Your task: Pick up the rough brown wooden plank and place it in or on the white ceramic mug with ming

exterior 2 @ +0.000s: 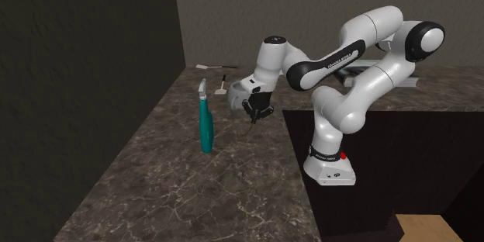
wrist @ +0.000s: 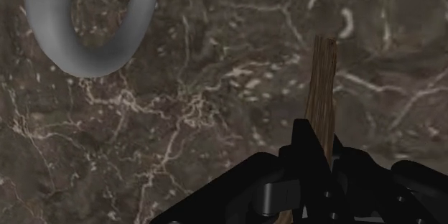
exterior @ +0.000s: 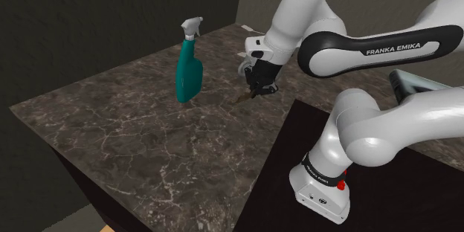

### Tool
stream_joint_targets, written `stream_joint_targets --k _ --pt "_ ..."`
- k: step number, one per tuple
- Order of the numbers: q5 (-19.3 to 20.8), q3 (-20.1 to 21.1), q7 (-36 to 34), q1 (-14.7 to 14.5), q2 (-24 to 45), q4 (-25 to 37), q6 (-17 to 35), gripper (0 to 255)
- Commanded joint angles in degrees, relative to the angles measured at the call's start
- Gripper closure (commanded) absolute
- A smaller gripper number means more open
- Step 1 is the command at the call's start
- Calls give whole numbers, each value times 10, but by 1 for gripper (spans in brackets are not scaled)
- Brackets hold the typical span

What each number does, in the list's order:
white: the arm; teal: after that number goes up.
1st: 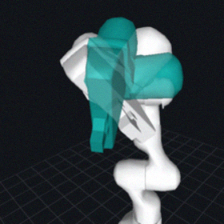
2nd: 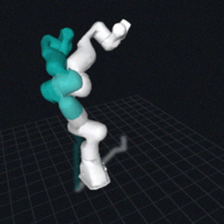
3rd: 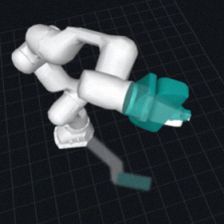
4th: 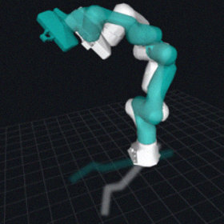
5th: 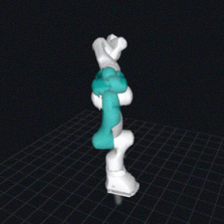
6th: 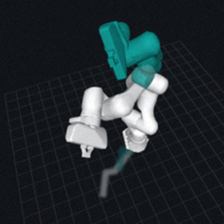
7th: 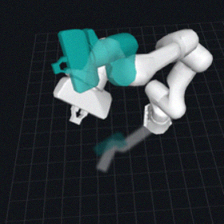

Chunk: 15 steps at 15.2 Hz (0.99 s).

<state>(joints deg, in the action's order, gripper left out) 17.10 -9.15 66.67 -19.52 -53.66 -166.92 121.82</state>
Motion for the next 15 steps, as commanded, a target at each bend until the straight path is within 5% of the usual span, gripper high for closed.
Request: stream_joint_targets --k 1,15 --pt "0 0 0 0 0 0 0 255" --pt "-22 14 15 -11 -20 91 -109 255"
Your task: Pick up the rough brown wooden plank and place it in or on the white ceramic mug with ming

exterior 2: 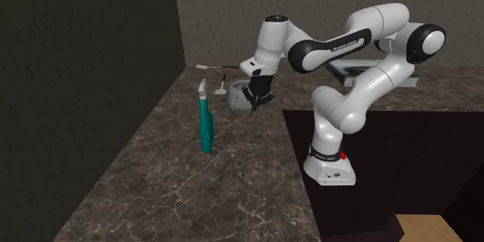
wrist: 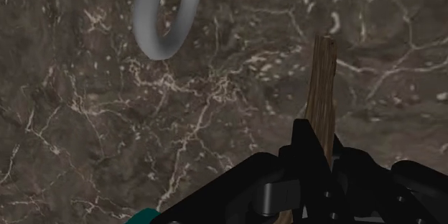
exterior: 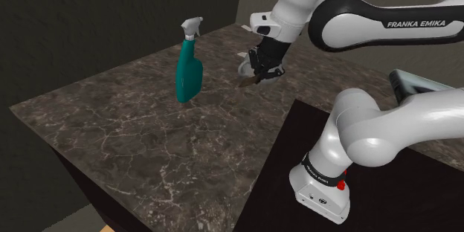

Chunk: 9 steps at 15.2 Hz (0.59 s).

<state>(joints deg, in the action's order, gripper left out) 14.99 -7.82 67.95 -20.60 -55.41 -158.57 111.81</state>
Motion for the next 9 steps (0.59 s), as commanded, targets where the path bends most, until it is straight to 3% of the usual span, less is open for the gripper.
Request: stream_joint_targets --k 1,9 --pt "-3 2 3 -1 -2 15 -17 255" --pt "-13 9 11 -5 3 78 -75 255"
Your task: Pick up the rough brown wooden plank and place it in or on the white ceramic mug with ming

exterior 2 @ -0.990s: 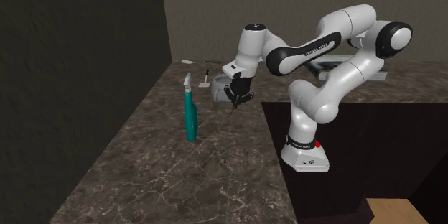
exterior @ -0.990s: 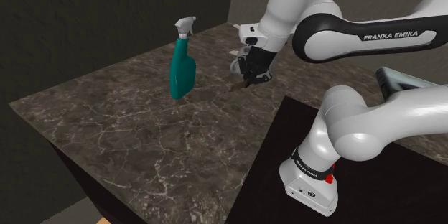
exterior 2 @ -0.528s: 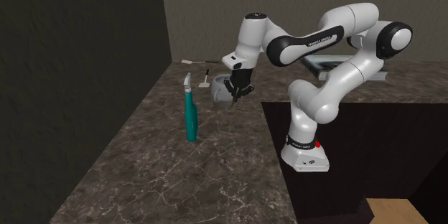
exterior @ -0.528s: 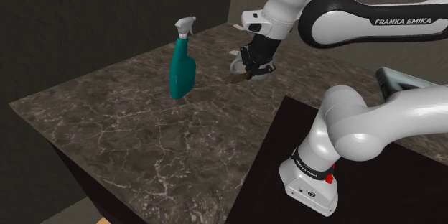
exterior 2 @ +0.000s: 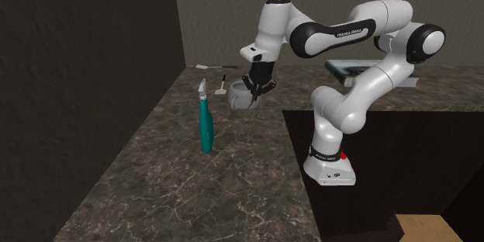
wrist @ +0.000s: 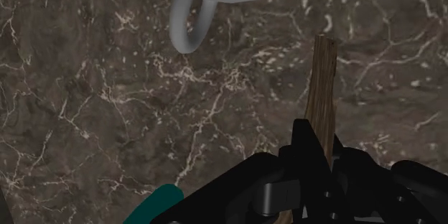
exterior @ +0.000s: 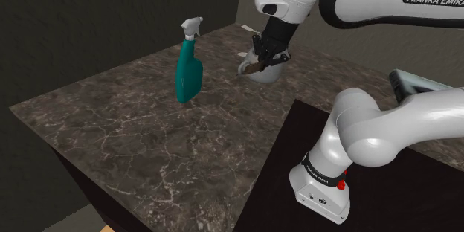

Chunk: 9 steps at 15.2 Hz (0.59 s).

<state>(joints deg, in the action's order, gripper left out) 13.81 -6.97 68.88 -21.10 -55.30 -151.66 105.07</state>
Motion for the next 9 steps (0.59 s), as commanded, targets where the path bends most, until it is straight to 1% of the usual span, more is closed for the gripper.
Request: stream_joint_targets --k 1,9 --pt "-2 1 2 -1 3 17 -15 255" --pt "-10 8 10 -4 17 86 -68 255"
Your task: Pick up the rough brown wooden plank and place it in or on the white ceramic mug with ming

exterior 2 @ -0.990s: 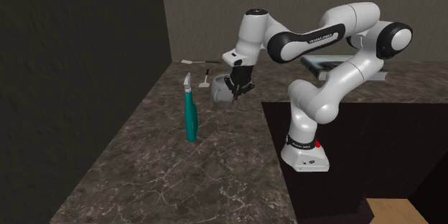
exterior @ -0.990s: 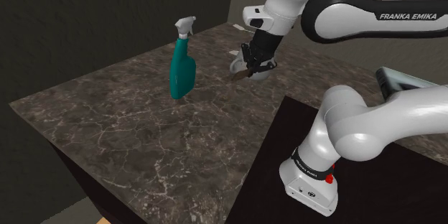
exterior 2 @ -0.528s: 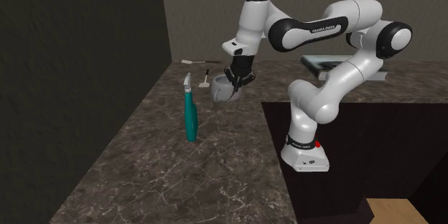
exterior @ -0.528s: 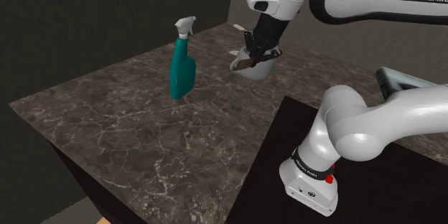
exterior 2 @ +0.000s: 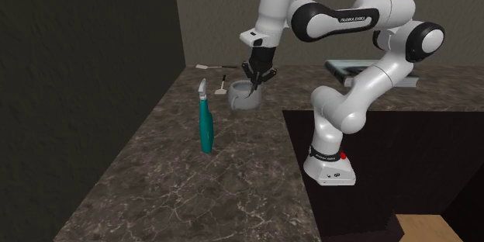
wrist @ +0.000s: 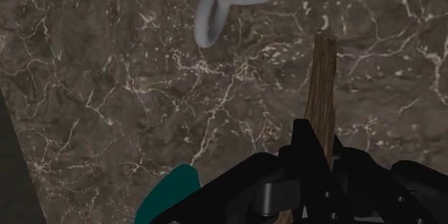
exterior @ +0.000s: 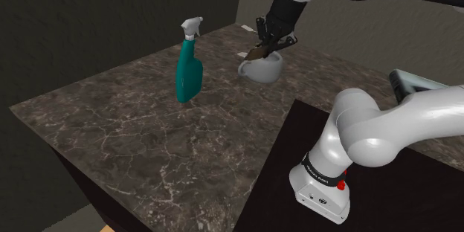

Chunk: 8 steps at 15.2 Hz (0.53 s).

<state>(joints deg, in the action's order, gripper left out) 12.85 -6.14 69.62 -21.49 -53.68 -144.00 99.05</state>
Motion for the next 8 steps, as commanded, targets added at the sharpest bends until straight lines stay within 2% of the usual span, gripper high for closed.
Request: stream_joint_targets --k 1,8 --pt "-1 0 3 0 3 16 -14 255" --pt "58 -101 97 29 40 44 18 255"
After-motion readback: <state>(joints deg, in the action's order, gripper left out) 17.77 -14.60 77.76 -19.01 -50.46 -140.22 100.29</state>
